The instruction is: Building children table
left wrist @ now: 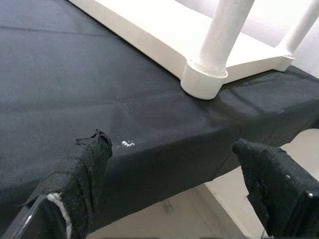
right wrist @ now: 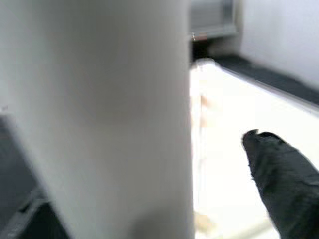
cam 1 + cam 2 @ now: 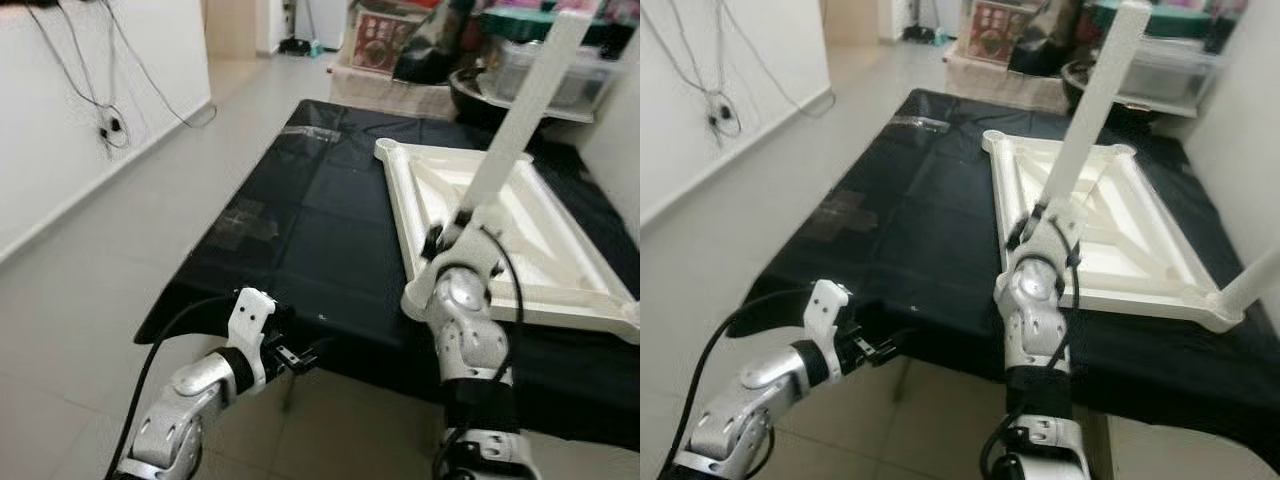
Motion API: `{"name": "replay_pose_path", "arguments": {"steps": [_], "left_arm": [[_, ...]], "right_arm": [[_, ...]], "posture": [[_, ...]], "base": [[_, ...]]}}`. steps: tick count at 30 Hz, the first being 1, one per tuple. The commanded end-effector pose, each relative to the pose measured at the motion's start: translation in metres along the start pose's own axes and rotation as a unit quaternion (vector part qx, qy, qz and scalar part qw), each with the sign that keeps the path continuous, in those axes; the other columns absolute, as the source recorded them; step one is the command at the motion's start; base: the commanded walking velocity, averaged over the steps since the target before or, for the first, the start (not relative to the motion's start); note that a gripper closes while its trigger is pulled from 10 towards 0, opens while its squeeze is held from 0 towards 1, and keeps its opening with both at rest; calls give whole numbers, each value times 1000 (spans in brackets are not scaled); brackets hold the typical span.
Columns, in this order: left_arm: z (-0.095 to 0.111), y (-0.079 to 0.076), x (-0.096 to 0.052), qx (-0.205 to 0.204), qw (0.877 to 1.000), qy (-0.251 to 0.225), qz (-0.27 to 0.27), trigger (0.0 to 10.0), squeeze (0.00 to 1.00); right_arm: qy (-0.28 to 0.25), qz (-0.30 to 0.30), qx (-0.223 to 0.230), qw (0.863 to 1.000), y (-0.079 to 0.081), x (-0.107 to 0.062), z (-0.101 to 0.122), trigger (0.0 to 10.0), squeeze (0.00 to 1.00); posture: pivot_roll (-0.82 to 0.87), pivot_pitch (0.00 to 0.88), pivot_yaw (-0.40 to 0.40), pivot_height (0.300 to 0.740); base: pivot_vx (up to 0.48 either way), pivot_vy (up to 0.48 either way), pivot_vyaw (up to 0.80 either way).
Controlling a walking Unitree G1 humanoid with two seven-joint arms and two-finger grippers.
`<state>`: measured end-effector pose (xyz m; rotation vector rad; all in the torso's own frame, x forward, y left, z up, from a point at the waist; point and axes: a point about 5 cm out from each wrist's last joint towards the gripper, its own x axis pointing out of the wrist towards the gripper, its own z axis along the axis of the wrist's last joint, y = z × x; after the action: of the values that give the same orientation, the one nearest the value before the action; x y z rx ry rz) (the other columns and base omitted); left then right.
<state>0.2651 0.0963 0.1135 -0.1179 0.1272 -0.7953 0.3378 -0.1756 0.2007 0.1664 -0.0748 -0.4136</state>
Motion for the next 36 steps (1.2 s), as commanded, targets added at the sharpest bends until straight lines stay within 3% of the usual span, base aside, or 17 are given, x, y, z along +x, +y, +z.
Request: {"name": "replay_pose_path", "arguments": {"steps": [1, 9, 13, 17, 18, 20, 21, 22, 23, 24, 25, 26, 29, 30, 31, 34, 36], "left_arm": [[-1, -1, -1, -3, 1000, 1, 2, 10000, 0], [-6, -2, -6, -8, 1000, 4, 8, 10000, 0], [-6, -3, -7, -10, 1000, 4, 9, 10000, 0], [-6, 1, -10, -9, 1000, 3, 27, 10000, 0], [-5, 4, -12, -8, 999, 0, 41, 10000, 0], [-5, 6, -12, -6, 999, -3, 50, 10000, 0], [-4, 11, -14, -2, 997, -5, 71, 10000, 0], [-4, 11, -14, -2, 997, -5, 71, 10000, 0], [-4, 15, -16, -1, 996, -6, 88, 10000, 0], [-4, 15, -16, -1, 996, -6, 88, 10000, 0], [-4, 17, -18, 1, 995, -6, 100, 10000, 0], [-4, 20, -20, 4, 993, -5, 118, 10000, 0], [-4, 24, -22, 8, 989, -6, 148, 10000, 0], [-4, 24, -22, 8, 989, -6, 148, 10000, 0], [-6, 33, -27, 15, 979, 4, 202, 10000, 0], [-6, 39, -30, 11, 973, 2, 231, 10000, 0], [-6, 41, -31, 14, 971, 2, 238, 10000, 0]], "right_arm": [[10, 26, -7, 1000, 2, -7, -3, 10000, 1000], [4, 103, -34, 994, -9, -43, -1, 10000, 1000], [9, 115, -45, 992, -13, -50, -2, 10000, 1000], [65, 181, -71, 979, -17, -62, -13, 10000, 1000], [90, 209, -76, 971, -15, -66, -18, 10000, 737], [105, 226, -79, 965, -13, -69, -21, 10000, 737], [130, 239, -95, 958, -14, -73, -27, 10000, 0], [130, 239, -95, 958, -14, -73, -27, 10000, 0], [157, 277, -87, 944, -12, -80, -32, 10000, 0], [157, 277, -87, 944, -12, -80, -32, 10000, 0], [175, 311, -80, 931, -10, -86, -35, 10000, 0], [180, 322, -106, 923, -11, -89, -37, 10000, 0], [179, 321, -143, 919, -15, -90, -39, 10000, 0], [179, 321, -143, 919, -15, -90, -39, 10000, 0], [209, 332, -110, 913, -12, -90, -44, 10000, 0], [181, 361, -93, 910, -3, -89, -39, 10000, 0], [162, 361, -107, 912, 0, -87, -37, 10000, 0]], "posture": [[57, 0, -108, 740], [28, 0, -102, 740], [26, 0, -104, 740], [18, 0, -96, 740], [18, 0, -96, 740], [18, 0, -96, 740], [16, 0, -92, 740], [16, 0, -92, 740], [16, 0, -91, 740], [16, 0, -91, 740], [17, 0, -91, 740], [19, 0, -93, 740], [26, 0, -98, 740], [26, 0, -98, 740], [36, 0, -101, 740], [38, 0, -100, 740], [42, 0, -101, 740]], "base": [[0, 0, 0], [0, 0, 0], [0, 0, 0], [0, 0, 0], [0, 0, 0], [0, 0, 0], [0, 0, 0], [0, 0, 0], [0, 0, 0], [0, 0, 0], [0, 0, 0], [0, 0, 0], [0, 0, 0], [0, 0, 0], [0, 0, 0], [0, 0, 0], [0, 0, 0]]}}
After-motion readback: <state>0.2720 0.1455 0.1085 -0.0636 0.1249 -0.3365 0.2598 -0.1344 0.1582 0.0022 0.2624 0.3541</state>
